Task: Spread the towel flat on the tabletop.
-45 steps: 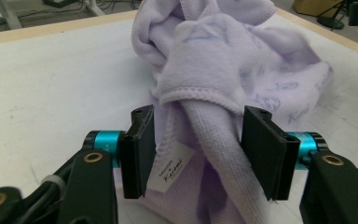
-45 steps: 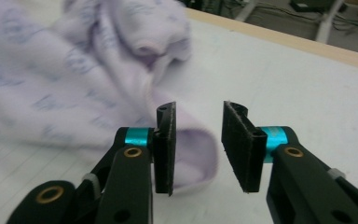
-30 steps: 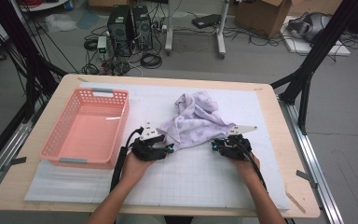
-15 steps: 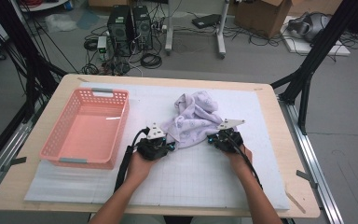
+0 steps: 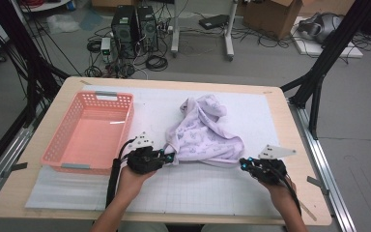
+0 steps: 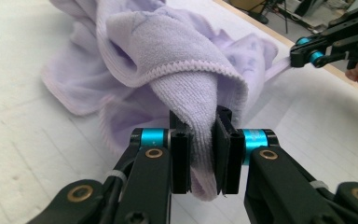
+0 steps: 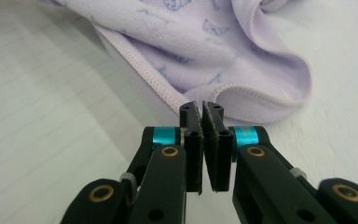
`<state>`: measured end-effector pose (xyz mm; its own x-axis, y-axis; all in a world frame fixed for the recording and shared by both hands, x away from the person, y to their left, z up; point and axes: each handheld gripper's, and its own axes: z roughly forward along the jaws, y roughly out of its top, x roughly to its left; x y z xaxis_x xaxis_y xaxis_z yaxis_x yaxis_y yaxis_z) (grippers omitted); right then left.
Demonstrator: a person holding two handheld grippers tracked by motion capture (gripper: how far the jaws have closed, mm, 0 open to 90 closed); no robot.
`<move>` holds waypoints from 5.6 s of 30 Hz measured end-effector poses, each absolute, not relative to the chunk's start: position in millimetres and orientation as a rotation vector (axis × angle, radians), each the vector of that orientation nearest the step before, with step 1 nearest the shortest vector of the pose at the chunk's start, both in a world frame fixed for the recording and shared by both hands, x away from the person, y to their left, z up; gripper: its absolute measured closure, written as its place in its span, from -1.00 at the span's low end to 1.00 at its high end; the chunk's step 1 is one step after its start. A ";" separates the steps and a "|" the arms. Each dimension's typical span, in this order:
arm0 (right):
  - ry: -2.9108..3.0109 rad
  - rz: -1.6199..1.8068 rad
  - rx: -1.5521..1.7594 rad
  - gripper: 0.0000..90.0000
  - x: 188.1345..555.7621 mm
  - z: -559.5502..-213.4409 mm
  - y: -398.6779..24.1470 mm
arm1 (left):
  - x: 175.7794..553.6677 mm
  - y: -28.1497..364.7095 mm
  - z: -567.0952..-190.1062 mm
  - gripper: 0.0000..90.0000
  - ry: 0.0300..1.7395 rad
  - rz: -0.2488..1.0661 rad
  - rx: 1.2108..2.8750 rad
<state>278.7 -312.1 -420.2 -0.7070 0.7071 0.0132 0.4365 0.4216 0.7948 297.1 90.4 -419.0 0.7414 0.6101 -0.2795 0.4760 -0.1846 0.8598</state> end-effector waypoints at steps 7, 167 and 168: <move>2.361 1.119 1.001 0.94 231.7 -421.9 -343.9 | 277.6 91.2 -421.6 0.72 0.881 0.139 1.796; 2.168 1.044 1.186 0.26 243.3 -433.0 -333.1 | 237.1 122.4 -448.3 0.18 1.058 0.273 1.872; 2.171 1.035 1.197 0.25 240.3 -433.8 -334.9 | 235.3 120.5 -449.8 0.22 1.079 0.283 1.891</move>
<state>240.3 -334.9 -433.8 -0.5212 0.8529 -0.0294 0.5144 0.3414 0.7867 235.3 120.5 -449.8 0.5909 0.7755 -0.2226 0.5665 -0.2023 0.7988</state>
